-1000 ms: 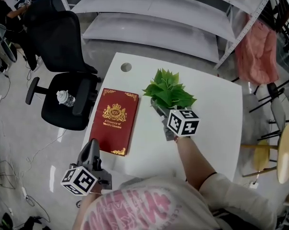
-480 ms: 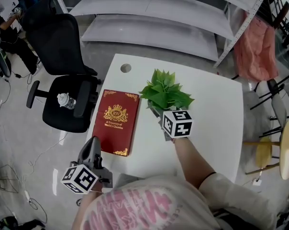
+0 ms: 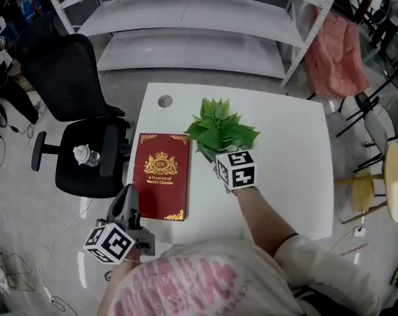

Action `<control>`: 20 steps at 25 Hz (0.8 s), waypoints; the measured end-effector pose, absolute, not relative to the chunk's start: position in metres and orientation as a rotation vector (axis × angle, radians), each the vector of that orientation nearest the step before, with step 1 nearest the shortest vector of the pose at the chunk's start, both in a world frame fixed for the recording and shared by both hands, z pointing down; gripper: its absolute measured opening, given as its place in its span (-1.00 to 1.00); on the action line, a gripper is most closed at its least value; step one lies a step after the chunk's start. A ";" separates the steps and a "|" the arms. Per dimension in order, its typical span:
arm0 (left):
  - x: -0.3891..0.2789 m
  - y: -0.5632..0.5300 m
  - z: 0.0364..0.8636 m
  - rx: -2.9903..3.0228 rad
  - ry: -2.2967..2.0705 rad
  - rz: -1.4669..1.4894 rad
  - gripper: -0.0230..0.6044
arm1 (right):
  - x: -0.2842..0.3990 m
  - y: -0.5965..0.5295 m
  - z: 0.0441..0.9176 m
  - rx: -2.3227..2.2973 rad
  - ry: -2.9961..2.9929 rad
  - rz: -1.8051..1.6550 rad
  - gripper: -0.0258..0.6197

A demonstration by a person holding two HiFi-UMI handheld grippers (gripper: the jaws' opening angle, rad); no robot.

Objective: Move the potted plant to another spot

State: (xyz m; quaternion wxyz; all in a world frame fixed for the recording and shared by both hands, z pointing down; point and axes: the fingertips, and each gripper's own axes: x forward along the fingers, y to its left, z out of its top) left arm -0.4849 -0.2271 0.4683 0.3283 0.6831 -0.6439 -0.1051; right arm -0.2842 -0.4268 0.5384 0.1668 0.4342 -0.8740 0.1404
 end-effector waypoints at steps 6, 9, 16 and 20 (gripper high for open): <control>-0.508 -0.235 0.465 1.812 -1.652 -0.282 -0.91 | -0.291 -0.427 0.538 1.265 -2.431 0.370 0.72; -0.514 -0.238 0.467 1.825 -1.627 -0.276 -0.91 | -0.292 -0.426 0.537 1.288 -2.415 0.372 0.72; -0.528 -0.244 0.469 1.842 -1.596 -0.284 -0.91 | -0.293 -0.420 0.540 1.320 -2.380 0.373 0.72; -0.532 -0.245 0.467 1.860 -1.584 -0.283 -0.91 | -0.292 -0.418 0.539 1.330 -2.363 0.360 0.72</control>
